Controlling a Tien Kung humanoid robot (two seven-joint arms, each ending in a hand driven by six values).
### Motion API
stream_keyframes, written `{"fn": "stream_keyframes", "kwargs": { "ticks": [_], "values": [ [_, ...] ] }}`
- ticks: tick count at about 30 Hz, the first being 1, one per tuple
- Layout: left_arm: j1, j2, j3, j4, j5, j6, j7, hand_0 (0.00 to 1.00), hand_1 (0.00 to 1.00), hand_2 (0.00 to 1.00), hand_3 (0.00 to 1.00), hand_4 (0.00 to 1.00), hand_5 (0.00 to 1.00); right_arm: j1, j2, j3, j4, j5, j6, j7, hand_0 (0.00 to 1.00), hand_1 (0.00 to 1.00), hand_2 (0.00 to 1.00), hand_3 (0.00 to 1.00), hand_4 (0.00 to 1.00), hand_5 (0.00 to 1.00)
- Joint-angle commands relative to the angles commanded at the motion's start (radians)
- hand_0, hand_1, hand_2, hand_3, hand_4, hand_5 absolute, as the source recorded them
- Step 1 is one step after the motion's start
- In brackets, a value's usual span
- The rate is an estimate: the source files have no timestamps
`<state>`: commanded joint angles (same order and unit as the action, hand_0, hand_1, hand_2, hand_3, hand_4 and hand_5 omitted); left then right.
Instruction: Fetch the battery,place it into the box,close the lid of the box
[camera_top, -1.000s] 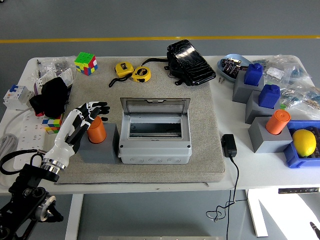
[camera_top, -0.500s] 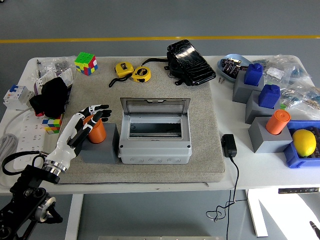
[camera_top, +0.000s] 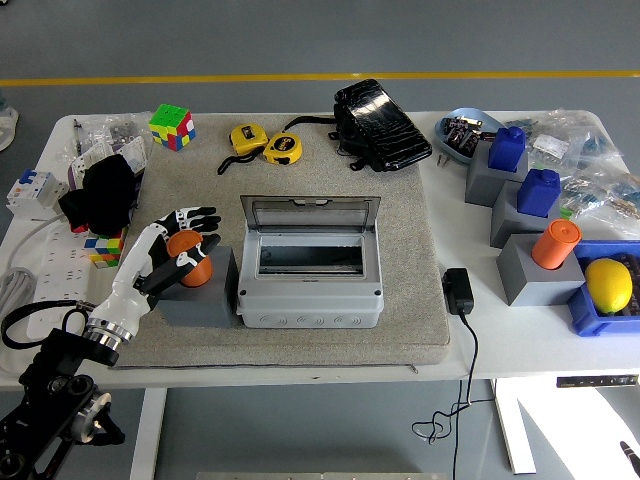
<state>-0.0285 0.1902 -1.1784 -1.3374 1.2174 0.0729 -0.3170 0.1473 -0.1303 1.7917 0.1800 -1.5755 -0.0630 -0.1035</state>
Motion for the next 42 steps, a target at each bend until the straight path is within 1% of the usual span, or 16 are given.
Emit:
{"fn": "stream_keyframes", "kwargs": {
  "ticks": [5,6,11,15,17,18,23,24,29,30,35,36,38,41,42],
  "values": [
    [0.0,-0.004,0.007,0.008,0.002,0.006,0.0,0.637,0.716,0.72,0.748,0.998,0.374,0.0,0.0,-0.001,0.0,0.001,0.0,0.001,0.876,0.821,0.795,0.847,0.998,0.998],
    [-0.001,-0.005,0.007,0.009,0.002,0.006,0.0,0.634,0.715,0.715,0.744,0.998,0.338,0.0,0.0,-0.002,0.0,0.001,0.0,0.001,0.876,0.821,0.795,0.847,0.998,0.998],
    [0.0,-0.011,0.013,0.016,0.007,0.015,-0.002,0.634,0.715,0.715,0.744,0.998,0.338,-0.002,0.0,-0.002,0.0,-0.001,0.0,0.001,0.876,0.821,0.795,0.847,0.998,0.998],
    [0.001,-0.01,0.014,0.017,0.019,0.022,0.0,0.634,0.714,0.706,0.743,0.998,0.33,-0.003,-0.002,-0.004,0.0,0.001,0.0,0.0,0.876,0.821,0.795,0.846,0.998,0.998],
    [0.003,-0.009,0.018,0.02,0.026,0.031,0.001,0.634,0.714,0.706,0.743,0.998,0.33,-0.004,-0.002,-0.004,0.0,0.0,0.0,0.0,0.876,0.821,0.795,0.846,0.998,0.998],
    [0.003,-0.009,0.018,0.02,0.027,0.033,0.001,0.618,0.7,0.681,0.728,0.998,0.291,-0.004,-0.002,-0.004,0.0,0.001,0.0,0.0,0.876,0.821,0.794,0.846,0.998,0.998],
    [0.002,-0.013,0.02,0.023,0.044,0.054,0.003,0.618,0.7,0.681,0.728,0.998,0.291,-0.003,-0.003,-0.004,0.0,0.0,0.0,0.0,0.876,0.821,0.794,0.846,0.998,0.998],
    [0.002,-0.013,0.021,0.023,0.047,0.058,0.004,0.543,0.654,0.639,0.669,0.998,0.197,-0.003,-0.003,-0.005,0.0,0.002,0.0,0.001,0.876,0.821,0.794,0.846,0.998,0.998],
    [0.001,-0.012,0.024,0.026,0.058,0.071,0.005,0.543,0.654,0.639,0.669,0.998,0.197,-0.004,-0.003,-0.003,0.0,0.002,-0.002,0.001,0.876,0.821,0.794,0.846,0.998,0.998],
    [0.001,-0.012,0.025,0.026,0.059,0.074,0.005,0.498,0.635,0.593,0.649,0.998,0.118,-0.004,-0.003,-0.002,0.0,0.001,-0.002,0.001,0.874,0.82,0.793,0.846,0.998,0.998],
    [-0.002,-0.012,0.027,0.024,0.066,0.098,0.003,0.498,0.635,0.593,0.649,0.998,0.118,-0.002,-0.003,0.0,0.0,0.003,-0.003,0.001,0.874,0.82,0.793,0.846,0.998,0.998],
    [-0.003,-0.012,0.027,0.023,0.067,0.103,0.002,0.436,0.601,0.537,0.578,0.998,0.1,-0.001,-0.003,0.0,0.0,0.002,-0.003,0.001,0.874,0.821,0.793,0.844,0.998,0.998],
    [-0.004,-0.012,0.028,0.022,0.063,0.109,-0.001,0.436,0.601,0.537,0.578,0.998,0.1,0.0,-0.002,0.003,0.0,0.0,-0.003,0.001,0.874,0.821,0.793,0.844,0.998,0.998],
    [-0.006,-0.012,0.029,0.016,0.051,0.135,-0.011,0.436,0.601,0.537,0.578,0.998,0.1,0.001,-0.002,0.003,0.0,0.002,-0.004,0.001,0.874,0.821,0.793,0.844,0.998,0.998],
    [-0.006,-0.012,0.029,0.015,0.049,0.139,-0.012,0.417,0.583,0.521,0.537,0.998,0.14,0.001,-0.002,0.003,0.0,0.002,-0.004,0.002,0.875,0.821,0.792,0.843,0.998,0.998]
  ]
}}
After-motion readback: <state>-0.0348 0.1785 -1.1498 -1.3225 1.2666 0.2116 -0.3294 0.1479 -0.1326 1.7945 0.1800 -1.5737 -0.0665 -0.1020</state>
